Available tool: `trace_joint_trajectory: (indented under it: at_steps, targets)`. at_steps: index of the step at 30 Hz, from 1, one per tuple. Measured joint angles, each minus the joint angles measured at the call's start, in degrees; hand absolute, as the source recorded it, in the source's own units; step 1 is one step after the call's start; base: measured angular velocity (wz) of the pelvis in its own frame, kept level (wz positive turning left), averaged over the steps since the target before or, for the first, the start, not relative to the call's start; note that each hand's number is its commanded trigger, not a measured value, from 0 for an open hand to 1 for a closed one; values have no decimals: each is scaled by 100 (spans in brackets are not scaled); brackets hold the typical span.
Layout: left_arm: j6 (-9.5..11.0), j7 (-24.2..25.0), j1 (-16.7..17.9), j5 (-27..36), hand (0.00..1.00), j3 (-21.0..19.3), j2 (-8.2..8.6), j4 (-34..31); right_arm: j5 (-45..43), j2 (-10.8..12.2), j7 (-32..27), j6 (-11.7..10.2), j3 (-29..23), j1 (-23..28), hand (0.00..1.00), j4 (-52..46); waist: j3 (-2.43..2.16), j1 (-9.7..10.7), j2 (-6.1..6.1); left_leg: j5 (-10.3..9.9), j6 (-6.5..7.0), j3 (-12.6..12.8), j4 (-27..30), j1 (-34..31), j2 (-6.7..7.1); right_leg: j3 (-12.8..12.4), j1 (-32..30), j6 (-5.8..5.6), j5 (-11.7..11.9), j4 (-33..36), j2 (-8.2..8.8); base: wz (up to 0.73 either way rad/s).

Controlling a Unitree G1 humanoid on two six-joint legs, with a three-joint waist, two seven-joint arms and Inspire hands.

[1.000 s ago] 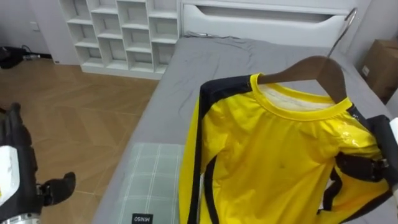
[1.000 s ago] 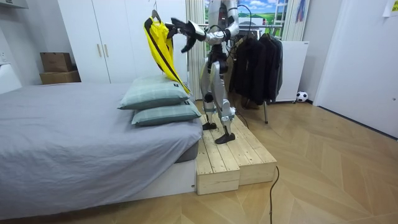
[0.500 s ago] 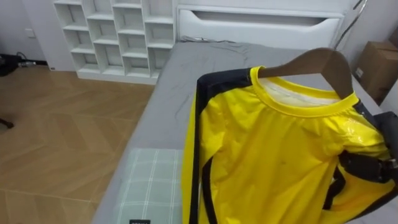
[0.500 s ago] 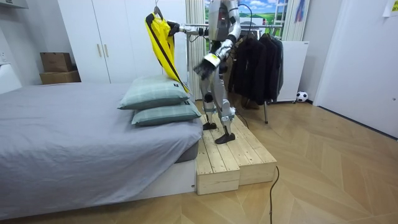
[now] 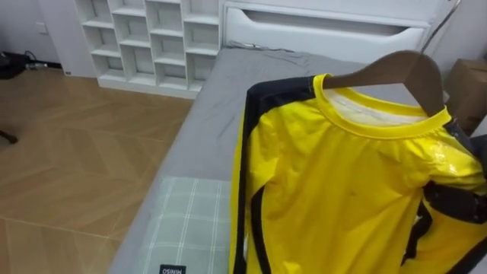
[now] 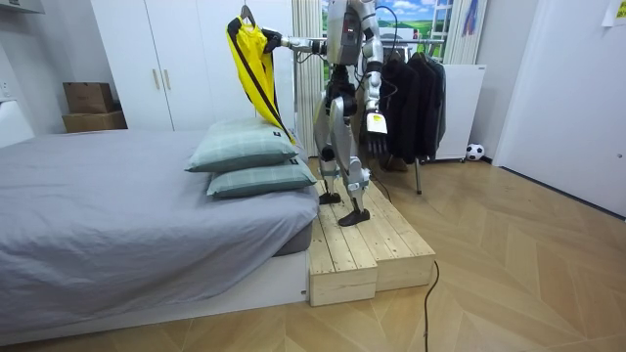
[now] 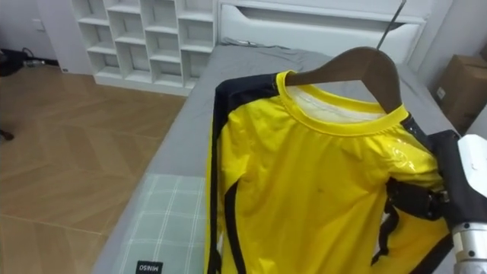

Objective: Hang clothes

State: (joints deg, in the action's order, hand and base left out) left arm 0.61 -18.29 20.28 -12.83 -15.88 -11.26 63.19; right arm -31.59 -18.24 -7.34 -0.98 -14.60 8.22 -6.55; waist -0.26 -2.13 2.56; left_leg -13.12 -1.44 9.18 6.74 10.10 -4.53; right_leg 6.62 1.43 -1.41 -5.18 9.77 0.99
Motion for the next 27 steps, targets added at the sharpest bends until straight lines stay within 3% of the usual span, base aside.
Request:
trace_joint_trajectory:
  at_steps: [8,14,27]
  targets:
    - [-245,978,-77,541,0,44,159,79,30,20,18,160,9,-1,100,-136,14,2,42,-25,-2,1,-1,3,-2,-1,-6,-18,-16,3,-6,0]
    - [-433,1488,-84,659,0,44,155,110,26,103,55,326,13,-1,100,-213,11,10,88,-46,8,-4,6,-43,-4,17,-31,-19,-18,6,0,0]
    - [-582,1911,-259,644,0,159,150,314,-30,149,316,476,215,9,100,-343,18,57,71,-64,9,2,74,-56,-6,4,-45,-18,-19,11,0,0]
